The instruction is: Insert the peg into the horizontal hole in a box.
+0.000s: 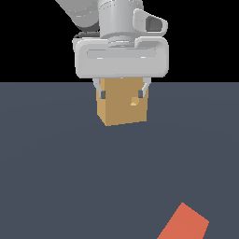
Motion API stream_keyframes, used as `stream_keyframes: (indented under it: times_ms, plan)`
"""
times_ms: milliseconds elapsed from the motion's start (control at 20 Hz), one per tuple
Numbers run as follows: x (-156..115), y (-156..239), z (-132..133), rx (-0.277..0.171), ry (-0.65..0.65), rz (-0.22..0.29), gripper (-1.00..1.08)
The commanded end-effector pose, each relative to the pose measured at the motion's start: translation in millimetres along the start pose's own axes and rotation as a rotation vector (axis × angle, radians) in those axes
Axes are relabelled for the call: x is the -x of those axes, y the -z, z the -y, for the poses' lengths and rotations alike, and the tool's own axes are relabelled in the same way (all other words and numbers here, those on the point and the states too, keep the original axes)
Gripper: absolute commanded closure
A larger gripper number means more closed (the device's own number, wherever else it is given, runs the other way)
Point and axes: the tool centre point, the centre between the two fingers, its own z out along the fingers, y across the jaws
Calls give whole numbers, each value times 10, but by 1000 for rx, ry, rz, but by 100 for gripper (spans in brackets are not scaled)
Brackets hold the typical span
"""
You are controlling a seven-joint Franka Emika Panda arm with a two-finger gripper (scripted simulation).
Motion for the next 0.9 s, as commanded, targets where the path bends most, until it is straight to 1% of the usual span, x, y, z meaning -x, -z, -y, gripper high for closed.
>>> stream_keyframes:
  times_ms: [0, 250, 450, 650, 850]
  plan:
    - [0, 0, 0, 0, 0, 0, -92]
    - [104, -38, -37, 0, -32, 1, -92]
    - [350, -126, -110, -2, -107, 3, -92]
    - [778, -273, -191, -4, -234, 7, -92]
    - [1368, -470, -210, -6, -407, 10, -92]
